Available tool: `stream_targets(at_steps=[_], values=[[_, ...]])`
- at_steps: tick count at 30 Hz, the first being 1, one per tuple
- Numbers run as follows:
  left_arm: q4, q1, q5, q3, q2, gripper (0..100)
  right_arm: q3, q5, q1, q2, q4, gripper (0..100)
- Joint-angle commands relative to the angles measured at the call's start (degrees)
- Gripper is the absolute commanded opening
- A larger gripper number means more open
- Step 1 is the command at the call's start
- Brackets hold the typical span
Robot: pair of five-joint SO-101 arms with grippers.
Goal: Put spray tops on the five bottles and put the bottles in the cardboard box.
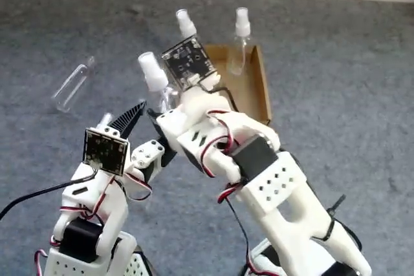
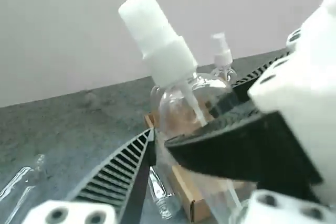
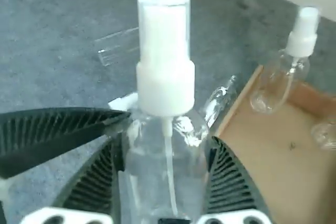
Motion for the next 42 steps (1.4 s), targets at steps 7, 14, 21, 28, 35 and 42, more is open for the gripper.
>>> stream_targets(at_steps=[7, 14, 21, 28, 35, 42], values=[[-0.4, 0.4, -0.5, 0.2, 0.6, 24, -4.3, 0.9, 11.4, -4.4, 0.3, 0.3], [-0.4, 2.3, -0.5, 0.2, 0.6, 24, -6.3, 0.4, 11.3, -3.8, 0.1, 0.3], [1.2, 4.7, -0.5, -0.1, 0.3, 24, -5.8, -3.2, 0.9, -3.8, -6.7, 0.3], [1.5, 4.4, -0.5, -0.3, 0.0, 24, -6.2, -3.3, -0.7, -4.0, -4.4, 0.3], [10.5, 4.8, 0.7, -7.3, 0.0, 31, -2.5, -3.2, -0.3, -3.8, -9.9, 0.3], [12.3, 4.4, 1.6, -7.9, 0.0, 32, 0.7, -3.4, -0.7, -3.8, -13.1, 0.3]])
